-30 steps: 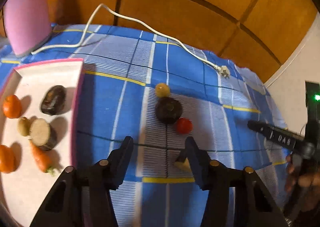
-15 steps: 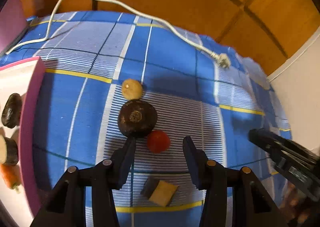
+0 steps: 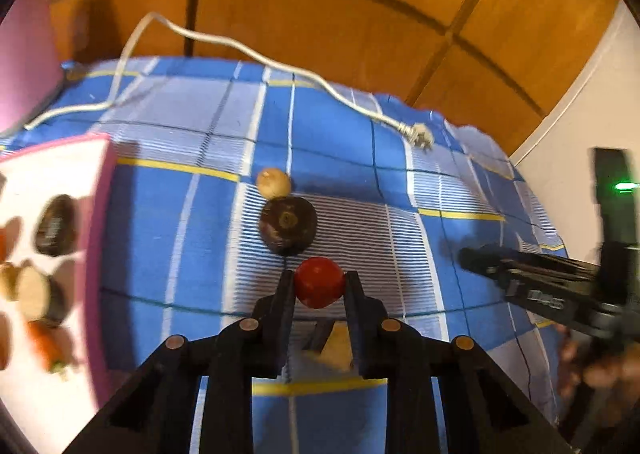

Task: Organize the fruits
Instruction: 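Grasp the red tomato with the left tool, then carry the tomato with the left tool into the tray and release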

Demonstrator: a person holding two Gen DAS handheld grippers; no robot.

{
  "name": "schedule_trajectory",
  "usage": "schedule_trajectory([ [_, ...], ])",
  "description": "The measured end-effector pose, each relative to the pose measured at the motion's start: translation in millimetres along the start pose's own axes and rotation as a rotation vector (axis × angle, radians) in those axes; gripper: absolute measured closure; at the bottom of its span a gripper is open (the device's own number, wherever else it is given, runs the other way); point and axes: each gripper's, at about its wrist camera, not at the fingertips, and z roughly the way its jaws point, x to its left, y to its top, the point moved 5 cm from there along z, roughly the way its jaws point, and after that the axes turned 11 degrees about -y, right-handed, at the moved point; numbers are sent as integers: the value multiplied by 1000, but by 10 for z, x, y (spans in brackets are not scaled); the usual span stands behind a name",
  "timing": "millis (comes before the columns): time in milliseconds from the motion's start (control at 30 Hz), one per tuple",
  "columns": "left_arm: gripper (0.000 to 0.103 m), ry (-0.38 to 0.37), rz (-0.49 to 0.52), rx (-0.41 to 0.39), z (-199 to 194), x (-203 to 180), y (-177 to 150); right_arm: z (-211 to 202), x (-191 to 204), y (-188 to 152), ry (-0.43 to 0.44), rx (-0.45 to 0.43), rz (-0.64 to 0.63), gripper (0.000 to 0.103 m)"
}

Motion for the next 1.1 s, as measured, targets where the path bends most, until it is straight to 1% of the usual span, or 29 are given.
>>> schedule_trajectory([
  [100,78,19,25,-47,-320,59,-47,62,93,-62,5,28,-47,66],
  [267,78,40,27,-109,-787,211,-181,117,347,-187,25,52,-164,66],
  [333,78,67,35,-137,-968,263,-245,132,448,-246,33,60,-211,66],
  [367,78,71,37,-148,-1030,283,-268,146,501,-283,26,65,-240,66],
  [433,78,110,41,-178,-1209,363,-338,173,551,-334,5,69,-278,66],
  [467,78,116,39,-184,-1267,396,-369,192,564,-362,-5,75,-295,66],
  [600,78,162,27,-213,-1514,557,-505,203,570,-385,-3,79,-292,66],
  [700,78,186,-28,-237,-1693,733,-621,212,538,-371,1,81,-288,66],
  [800,78,222,-113,-266,-1887,978,-752,214,527,-359,-10,77,-291,66],
  [933,78,283,-200,-302,-2095,1337,-907,207,531,-358,-25,71,-294,66],
  [1100,78,341,-292,-310,-2218,1777,-1144,188,573,-385,-49,60,-305,66],
])
